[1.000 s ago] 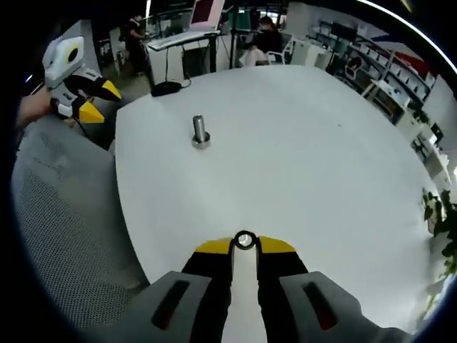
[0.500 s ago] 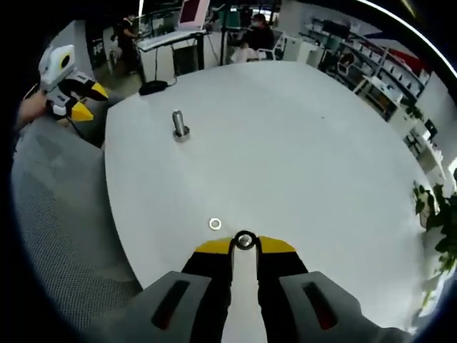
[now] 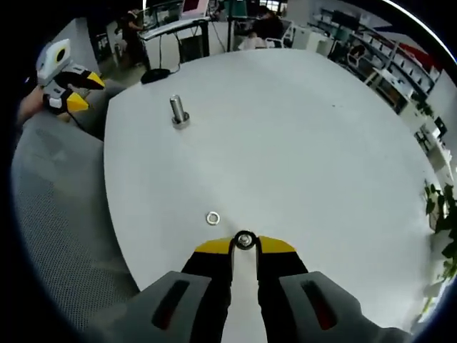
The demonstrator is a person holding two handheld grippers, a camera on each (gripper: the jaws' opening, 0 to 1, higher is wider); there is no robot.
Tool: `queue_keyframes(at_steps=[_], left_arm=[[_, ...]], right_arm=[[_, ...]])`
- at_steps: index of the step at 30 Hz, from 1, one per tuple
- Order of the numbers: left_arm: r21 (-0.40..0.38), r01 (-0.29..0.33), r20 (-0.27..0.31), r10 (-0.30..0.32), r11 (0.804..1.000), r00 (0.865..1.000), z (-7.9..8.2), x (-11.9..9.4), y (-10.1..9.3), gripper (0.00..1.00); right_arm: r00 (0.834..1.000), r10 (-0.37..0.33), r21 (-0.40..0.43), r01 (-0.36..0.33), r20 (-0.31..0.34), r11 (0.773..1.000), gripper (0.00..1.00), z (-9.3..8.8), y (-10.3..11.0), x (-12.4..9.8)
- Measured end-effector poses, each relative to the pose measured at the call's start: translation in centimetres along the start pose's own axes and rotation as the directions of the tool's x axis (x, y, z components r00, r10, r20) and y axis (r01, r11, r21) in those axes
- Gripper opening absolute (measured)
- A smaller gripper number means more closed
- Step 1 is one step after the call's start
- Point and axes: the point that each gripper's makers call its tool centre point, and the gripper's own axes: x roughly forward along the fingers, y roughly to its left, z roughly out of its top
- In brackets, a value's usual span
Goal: Place the washer onto the threaded stud by aligning its center hole with the stud, sliding it down to the base, and recovering from edge contact or off-axis alignment until the washer reaches the visible bottom stop.
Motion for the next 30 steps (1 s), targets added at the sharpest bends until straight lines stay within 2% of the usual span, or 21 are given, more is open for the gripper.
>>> queue_keyframes(at_steps=[16, 30], left_arm=[[0.000, 0.007, -0.009, -0.007, 1.000, 1.000, -0.2, 0.1, -0.1, 0.28], [-0.008, 0.007, -0.020, -0.007, 1.000, 1.000, -0.5, 0.2, -0.1, 0.28]], right_arm=[[0.998, 0.022, -0.007, -0.022, -0.066, 1.000, 0.14, -0.8, -0.1, 2.1], [0.990, 0.030, 0.008, -0.029, -0.135, 1.000, 0.14, -2.4, 0.0, 4.7]])
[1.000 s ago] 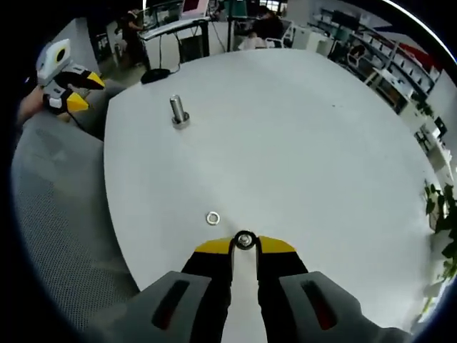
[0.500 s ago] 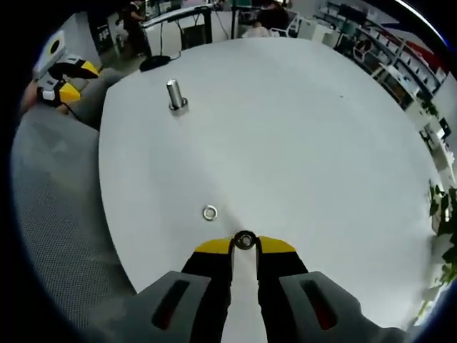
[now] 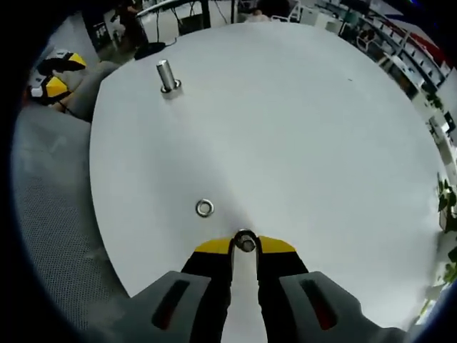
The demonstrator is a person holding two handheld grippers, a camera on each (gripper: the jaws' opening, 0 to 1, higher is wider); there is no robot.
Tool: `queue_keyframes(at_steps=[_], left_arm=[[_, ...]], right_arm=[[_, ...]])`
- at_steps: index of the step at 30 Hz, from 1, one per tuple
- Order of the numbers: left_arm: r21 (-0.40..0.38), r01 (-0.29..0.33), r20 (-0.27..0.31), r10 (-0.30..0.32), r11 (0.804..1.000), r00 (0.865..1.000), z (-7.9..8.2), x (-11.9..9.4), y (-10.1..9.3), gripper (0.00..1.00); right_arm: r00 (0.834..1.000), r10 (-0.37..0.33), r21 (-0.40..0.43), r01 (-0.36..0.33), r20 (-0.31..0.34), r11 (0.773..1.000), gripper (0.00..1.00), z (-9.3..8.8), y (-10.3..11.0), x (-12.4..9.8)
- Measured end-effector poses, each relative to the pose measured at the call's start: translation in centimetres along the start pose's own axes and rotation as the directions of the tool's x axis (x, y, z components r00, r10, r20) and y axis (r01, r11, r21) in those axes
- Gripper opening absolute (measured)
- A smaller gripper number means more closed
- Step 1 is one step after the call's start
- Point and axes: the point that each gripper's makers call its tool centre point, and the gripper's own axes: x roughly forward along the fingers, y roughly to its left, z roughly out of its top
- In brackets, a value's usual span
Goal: Place the washer onto the threaded stud by aligning its center hole with the stud, sliding it down to the base, and recovering from edge contact or off-axis alignment until the washer reaches the visible bottom stop.
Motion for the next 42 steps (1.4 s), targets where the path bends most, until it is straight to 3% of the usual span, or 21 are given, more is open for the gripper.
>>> queue_keyframes(at_steps=[15, 30, 42], left_arm=[[-0.001, -0.010, 0.021, 0.010, 1.000, 1.000, 0.3, -0.2, 0.2, 0.29], [0.008, -0.016, 0.030, 0.016, 1.000, 0.999, 0.5, -0.3, 0.2, 0.29], [0.012, -0.012, 0.029, 0.012, 1.000, 1.000, 0.5, -0.4, 0.1, 0.29]], right_arm=[[1.000, -0.010, -0.035, 0.010, -0.019, 0.999, 0.15, -0.2, 0.5, 0.5], [0.999, -0.028, 0.033, 0.027, 0.034, 0.999, 0.20, -0.2, 1.3, -1.4], [0.998, -0.015, 0.111, 0.008, 0.064, 0.994, 0.19, 0.0, 3.4, -1.7]])
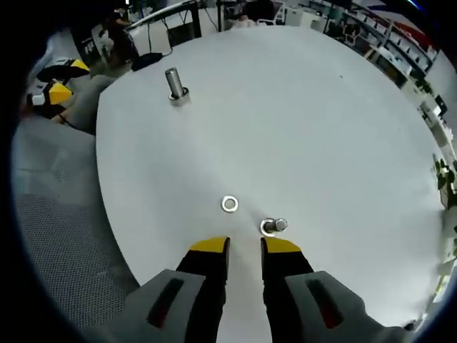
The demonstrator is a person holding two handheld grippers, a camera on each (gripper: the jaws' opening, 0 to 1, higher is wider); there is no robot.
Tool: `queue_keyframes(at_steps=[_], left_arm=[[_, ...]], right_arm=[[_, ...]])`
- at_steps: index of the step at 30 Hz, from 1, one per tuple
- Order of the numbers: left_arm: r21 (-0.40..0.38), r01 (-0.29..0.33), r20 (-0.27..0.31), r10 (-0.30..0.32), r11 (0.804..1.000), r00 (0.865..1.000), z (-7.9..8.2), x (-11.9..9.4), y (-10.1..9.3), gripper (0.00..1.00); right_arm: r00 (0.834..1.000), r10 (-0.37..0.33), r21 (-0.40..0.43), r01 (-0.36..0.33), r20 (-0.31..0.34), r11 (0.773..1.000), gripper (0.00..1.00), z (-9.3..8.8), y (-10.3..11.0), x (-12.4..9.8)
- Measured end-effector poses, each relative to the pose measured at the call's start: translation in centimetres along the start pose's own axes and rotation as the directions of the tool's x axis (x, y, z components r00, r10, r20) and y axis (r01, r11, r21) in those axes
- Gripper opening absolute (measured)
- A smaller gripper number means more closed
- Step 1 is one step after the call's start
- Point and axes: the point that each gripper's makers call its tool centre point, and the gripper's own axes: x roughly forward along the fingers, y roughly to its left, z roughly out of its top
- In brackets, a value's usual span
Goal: Place the washer onto the threaded stud by aligning its center hole with the stud, sliding it down to the base, and recovering from edge contact or off-axis alignment until the washer reaches the visible bottom stop.
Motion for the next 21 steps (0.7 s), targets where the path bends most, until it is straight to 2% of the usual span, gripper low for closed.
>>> queue_keyframes(at_steps=[2, 9, 16, 21], left_arm=[[-0.001, 0.000, 0.001, 0.000, 1.000, 1.000, 0.0, 0.0, 0.0, 0.29], [-0.013, -0.005, 0.018, 0.005, 1.000, 1.000, 0.2, -0.2, 0.2, 0.29], [-0.002, 0.003, 0.012, -0.003, 1.000, 1.000, 0.2, 0.0, -0.1, 0.29], [-0.008, 0.002, 0.012, -0.002, 1.000, 1.000, 0.2, 0.0, 0.1, 0.29]], right_arm=[[1.000, 0.026, 0.019, -0.026, 0.003, 0.999, 0.20, 0.3, 0.8, 0.4], [0.998, 0.060, -0.028, -0.060, -0.023, 0.998, 0.20, 0.7, 2.5, 2.3], [0.997, 0.047, -0.050, -0.051, -0.062, 0.997, 0.23, 0.6, 2.4, 3.6], [0.999, 0.021, -0.045, -0.023, -0.038, 0.999, 0.23, 1.7, 1.3, 4.1]])
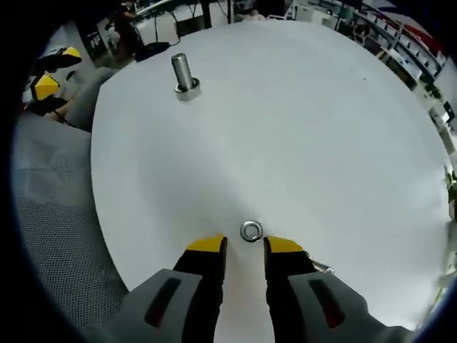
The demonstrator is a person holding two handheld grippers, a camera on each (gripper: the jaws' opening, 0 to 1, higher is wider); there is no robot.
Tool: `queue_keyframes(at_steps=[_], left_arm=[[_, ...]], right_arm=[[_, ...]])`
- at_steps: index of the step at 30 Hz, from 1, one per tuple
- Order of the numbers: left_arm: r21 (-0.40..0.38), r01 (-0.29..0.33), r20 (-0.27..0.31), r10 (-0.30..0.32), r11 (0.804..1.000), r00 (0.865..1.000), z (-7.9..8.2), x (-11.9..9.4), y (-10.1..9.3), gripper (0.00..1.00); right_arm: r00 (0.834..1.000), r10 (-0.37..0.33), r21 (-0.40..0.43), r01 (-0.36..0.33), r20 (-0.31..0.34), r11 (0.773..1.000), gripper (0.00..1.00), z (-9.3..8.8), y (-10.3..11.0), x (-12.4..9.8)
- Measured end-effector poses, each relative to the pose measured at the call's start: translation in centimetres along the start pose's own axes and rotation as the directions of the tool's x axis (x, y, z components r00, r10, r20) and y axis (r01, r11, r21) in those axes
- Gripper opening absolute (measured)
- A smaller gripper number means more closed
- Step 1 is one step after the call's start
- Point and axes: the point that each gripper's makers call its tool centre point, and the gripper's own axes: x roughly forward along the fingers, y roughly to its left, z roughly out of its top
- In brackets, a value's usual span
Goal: Place the washer onto the threaded stud by aligning its center hole with the stud, sliding it down to the base, and recovering from edge contact or off-axis alignment until the washer reaches the visible bottom stop.
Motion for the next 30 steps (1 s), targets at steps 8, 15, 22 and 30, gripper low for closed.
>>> queue_keyframes(at_steps=[8, 15, 22, 30], left_arm=[[-0.005, 0.003, -0.001, -0.003, 1.000, 1.000, 0.00, 0.08, 0.04, 0.29], [-0.006, 0.004, 0.000, -0.004, 1.000, 1.000, -0.01, 0.09, 0.02, 0.29], [-0.009, 0.002, 0.000, -0.002, 1.000, 1.000, -0.02, 0.05, 0.06, 0.29], [-0.015, -0.005, 0.000, 0.005, 1.000, 1.000, -0.09, 0.02, 0.27, 0.29]], right_arm=[[1.000, 0.016, -0.083, -0.016, -0.002, 0.996, 0.20, 0.16, 0.50, 0.04], [1.000, 0.022, -0.144, -0.023, -0.011, 0.989, 0.16, 0.38, 0.63, 0.15], [0.999, 0.038, -0.144, -0.041, -0.029, 0.989, 0.14, 0.53, 0.54, 0.23], [0.999, 0.043, -0.151, -0.048, -0.032, 0.987, 0.14, 0.60, 0.59, 0.26]])
